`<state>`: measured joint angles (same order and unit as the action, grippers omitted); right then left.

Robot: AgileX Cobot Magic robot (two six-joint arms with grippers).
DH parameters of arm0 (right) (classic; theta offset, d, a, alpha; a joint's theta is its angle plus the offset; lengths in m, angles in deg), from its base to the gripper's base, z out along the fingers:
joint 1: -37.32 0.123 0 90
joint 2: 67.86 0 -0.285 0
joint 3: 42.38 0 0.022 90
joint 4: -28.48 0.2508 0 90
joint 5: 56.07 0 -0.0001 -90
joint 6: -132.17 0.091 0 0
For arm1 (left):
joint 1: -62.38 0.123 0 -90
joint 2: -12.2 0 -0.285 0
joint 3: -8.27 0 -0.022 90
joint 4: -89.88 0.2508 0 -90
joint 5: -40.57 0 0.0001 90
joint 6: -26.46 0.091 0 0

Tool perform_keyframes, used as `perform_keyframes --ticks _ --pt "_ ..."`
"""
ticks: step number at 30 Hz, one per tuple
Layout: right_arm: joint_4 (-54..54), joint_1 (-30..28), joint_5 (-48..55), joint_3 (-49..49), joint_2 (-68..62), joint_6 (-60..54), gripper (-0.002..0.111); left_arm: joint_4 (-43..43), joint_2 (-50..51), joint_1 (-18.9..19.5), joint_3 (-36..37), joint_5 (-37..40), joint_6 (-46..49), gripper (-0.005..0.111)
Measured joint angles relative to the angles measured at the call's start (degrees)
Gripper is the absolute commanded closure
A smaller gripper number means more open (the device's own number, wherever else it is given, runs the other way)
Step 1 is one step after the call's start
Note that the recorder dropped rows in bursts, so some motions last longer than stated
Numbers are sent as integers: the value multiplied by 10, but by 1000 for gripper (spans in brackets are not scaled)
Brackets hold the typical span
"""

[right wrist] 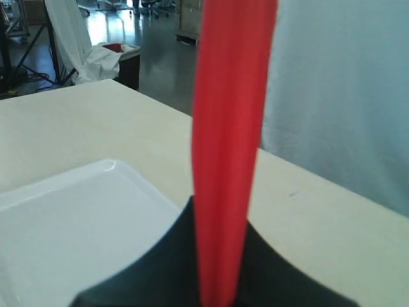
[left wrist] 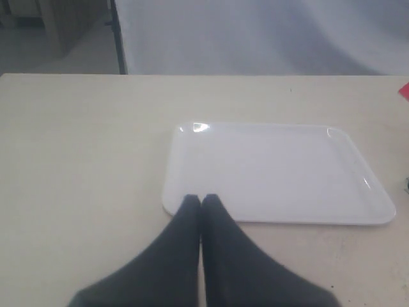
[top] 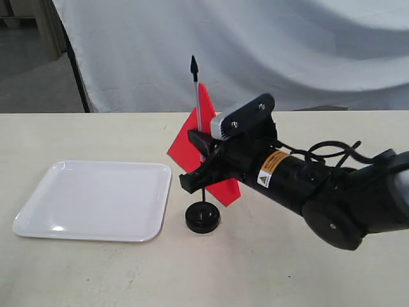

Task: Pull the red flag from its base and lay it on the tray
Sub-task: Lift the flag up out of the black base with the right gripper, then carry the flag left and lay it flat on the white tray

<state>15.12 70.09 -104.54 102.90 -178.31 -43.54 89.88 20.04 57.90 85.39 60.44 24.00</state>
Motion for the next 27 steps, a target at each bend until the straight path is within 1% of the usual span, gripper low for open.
perform_keyframes --ticks 4,7,11,14,17,20,23,27 --pt "7 18 102 29 83 -13 109 0 0 0 0 0 0 107" --pt "11 37 229 88 121 -50 109 0 0 0 0 0 0 107" --pt "14 80 420 192 111 -98 109 0 0 0 0 0 0 107" --pt "12 112 525 271 65 -120 109 0 0 0 0 0 0 107" --pt "-23 141 619 356 -3 -128 109 0 0 0 0 0 0 107" --pt "-92 175 732 444 -92 -111 109 0 0 0 0 0 0 107" --pt "-184 208 840 548 -181 -75 109 0 0 0 0 0 0 107" --pt "-263 241 931 677 -279 -58 109 0 0 0 0 0 0 107"
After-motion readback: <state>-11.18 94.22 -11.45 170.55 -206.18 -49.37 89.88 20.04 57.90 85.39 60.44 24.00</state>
